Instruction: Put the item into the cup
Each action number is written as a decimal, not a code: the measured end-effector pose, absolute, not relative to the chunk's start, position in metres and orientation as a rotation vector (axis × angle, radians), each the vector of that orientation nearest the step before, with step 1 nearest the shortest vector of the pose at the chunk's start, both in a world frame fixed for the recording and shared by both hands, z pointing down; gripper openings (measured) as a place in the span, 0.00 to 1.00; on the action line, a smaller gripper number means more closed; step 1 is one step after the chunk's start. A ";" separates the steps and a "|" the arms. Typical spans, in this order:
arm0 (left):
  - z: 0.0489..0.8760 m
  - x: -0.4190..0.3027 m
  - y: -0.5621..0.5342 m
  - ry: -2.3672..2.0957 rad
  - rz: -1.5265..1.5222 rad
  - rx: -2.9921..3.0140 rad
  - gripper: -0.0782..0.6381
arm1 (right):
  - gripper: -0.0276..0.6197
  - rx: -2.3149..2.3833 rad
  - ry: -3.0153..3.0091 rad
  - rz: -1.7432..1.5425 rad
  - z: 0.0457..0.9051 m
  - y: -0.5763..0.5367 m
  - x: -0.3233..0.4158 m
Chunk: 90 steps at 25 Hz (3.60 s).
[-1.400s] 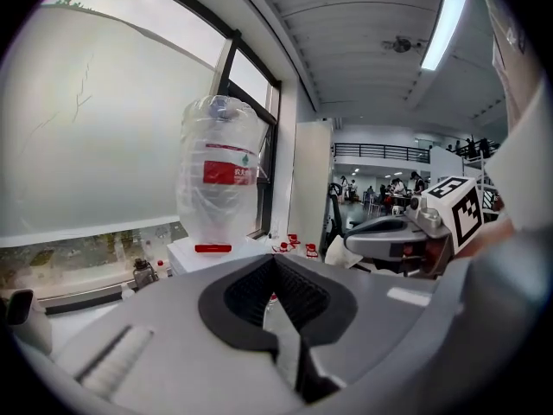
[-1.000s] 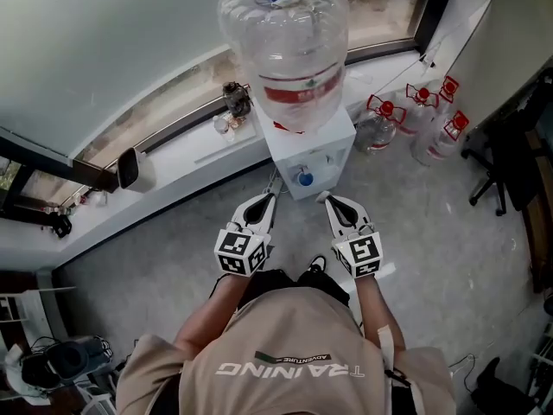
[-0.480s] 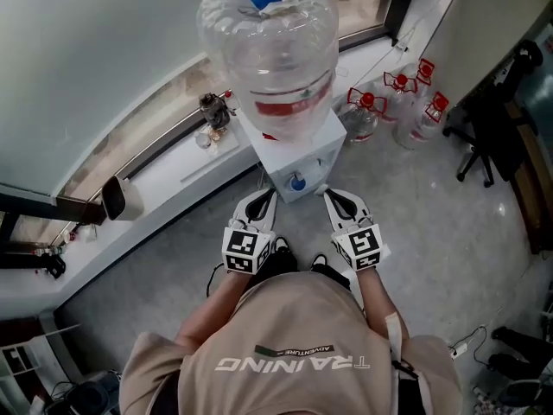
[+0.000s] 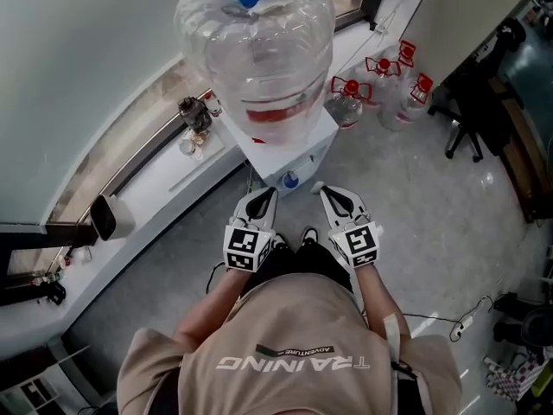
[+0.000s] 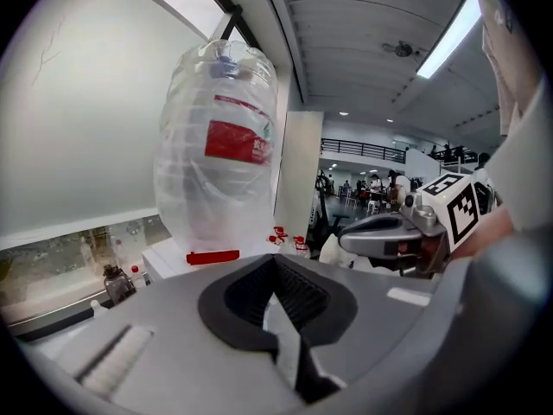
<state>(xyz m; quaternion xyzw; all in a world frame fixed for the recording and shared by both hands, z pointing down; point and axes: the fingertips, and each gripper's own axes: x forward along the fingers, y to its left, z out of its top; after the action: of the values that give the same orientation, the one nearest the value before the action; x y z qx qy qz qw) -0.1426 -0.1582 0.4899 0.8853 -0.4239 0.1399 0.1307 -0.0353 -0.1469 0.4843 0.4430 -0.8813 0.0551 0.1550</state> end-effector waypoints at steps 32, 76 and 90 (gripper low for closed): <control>0.734 -0.101 -0.189 -1.121 0.694 2.335 0.12 | 0.06 1.066 -2.469 0.419 0.792 -0.216 -0.061; 0.761 -0.121 -0.160 -1.041 0.749 2.301 0.12 | 0.06 1.004 -2.412 0.359 0.812 -0.185 -0.066; 0.593 -0.096 -0.160 -1.073 0.598 2.451 0.12 | 0.06 1.056 -2.491 0.174 0.602 -0.166 -0.033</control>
<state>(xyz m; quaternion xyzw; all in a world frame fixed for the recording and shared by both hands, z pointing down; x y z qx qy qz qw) -0.0963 -0.1603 0.5932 0.8761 -0.3836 0.2137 0.1988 -0.0333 -0.1660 0.6024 0.3806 -0.8976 0.0625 0.2134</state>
